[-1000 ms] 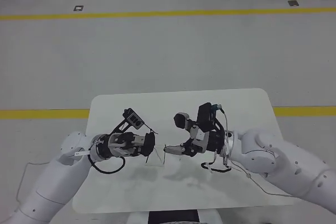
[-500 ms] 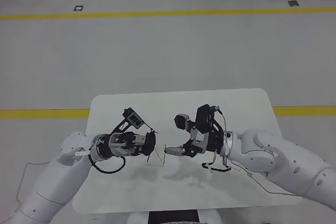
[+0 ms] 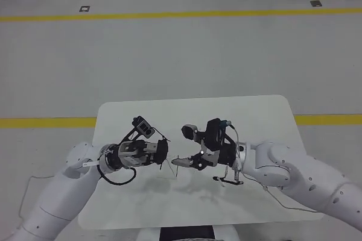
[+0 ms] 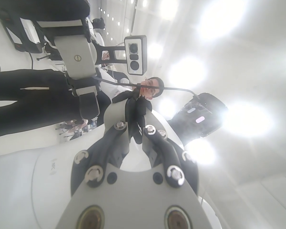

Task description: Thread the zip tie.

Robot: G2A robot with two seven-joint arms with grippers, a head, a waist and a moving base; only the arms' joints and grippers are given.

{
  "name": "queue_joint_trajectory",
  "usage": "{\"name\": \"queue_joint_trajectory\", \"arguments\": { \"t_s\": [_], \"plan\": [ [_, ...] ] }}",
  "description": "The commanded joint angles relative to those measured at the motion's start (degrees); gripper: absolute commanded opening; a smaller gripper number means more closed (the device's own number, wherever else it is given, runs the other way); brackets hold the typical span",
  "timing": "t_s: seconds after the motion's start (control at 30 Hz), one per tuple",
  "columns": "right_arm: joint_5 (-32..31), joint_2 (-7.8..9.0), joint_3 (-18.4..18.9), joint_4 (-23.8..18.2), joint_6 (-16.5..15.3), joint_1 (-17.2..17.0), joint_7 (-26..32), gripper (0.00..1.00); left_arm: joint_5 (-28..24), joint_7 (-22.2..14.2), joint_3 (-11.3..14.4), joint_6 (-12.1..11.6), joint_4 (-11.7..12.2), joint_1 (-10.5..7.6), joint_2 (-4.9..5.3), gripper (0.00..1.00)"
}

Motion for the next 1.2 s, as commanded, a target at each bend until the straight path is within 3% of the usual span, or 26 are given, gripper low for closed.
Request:
{"name": "queue_joint_trajectory", "arguments": {
  "t_s": [0.0,0.37,0.53,1.17],
  "plan": [
    [-0.13,-0.33,-0.03,0.39,0.00,0.23,-0.08,0.14,0.05,0.13,-0.08,0.17,0.02,0.14,-0.03,0.00],
    [-1.30,-1.66,-0.28,1.05,0.00,0.98,0.61,0.08,0.74,0.53,0.03,1.21,0.68,0.30,-0.25,0.00],
    [-1.83,-2.11,-0.51,0.99,0.00,1.19,1.26,0.13,1.36,0.97,0.31,1.36,1.09,0.13,-0.40,0.00],
    [-3.08,-3.10,-0.17,1.20,0.00,0.92,2.31,0.17,1.84,0.83,0.64,2.27,1.06,0.46,-0.73,0.00]
  ]
}}
